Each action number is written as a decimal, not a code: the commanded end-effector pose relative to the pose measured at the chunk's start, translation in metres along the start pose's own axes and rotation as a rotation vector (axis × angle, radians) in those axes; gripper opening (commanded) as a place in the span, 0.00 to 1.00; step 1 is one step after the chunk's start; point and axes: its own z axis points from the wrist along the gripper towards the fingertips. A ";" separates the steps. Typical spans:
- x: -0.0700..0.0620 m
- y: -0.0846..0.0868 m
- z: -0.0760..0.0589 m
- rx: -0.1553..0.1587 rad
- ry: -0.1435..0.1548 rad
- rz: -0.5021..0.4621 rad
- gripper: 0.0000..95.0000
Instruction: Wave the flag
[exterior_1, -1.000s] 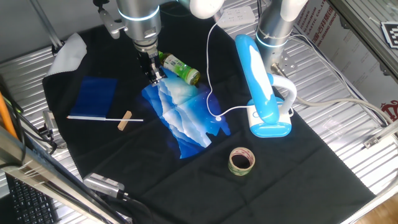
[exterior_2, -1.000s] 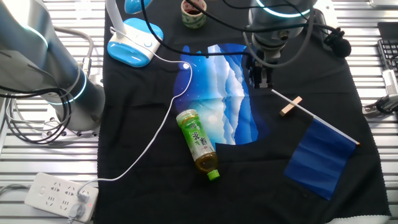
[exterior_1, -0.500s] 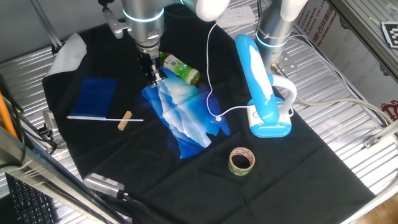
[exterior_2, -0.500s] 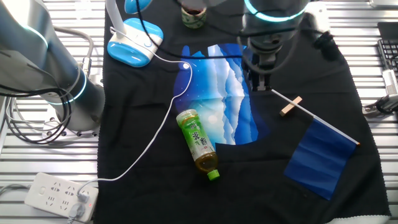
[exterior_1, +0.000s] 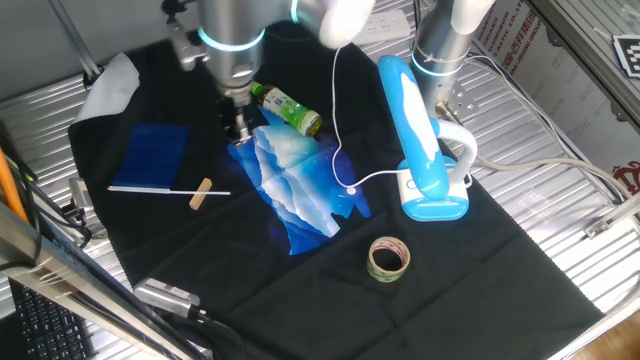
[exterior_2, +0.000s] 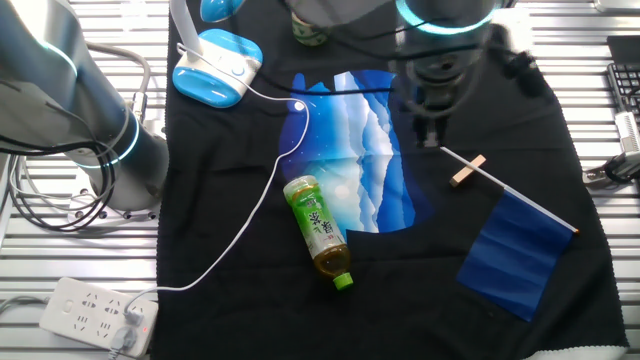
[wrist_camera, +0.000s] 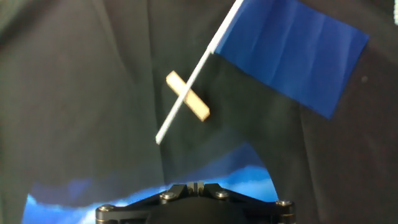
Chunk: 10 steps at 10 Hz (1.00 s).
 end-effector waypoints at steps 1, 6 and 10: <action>-0.008 0.002 0.005 -0.006 -0.003 0.019 0.00; -0.017 0.002 0.028 0.002 -0.021 0.038 0.00; -0.029 0.006 0.036 0.005 -0.012 0.056 0.00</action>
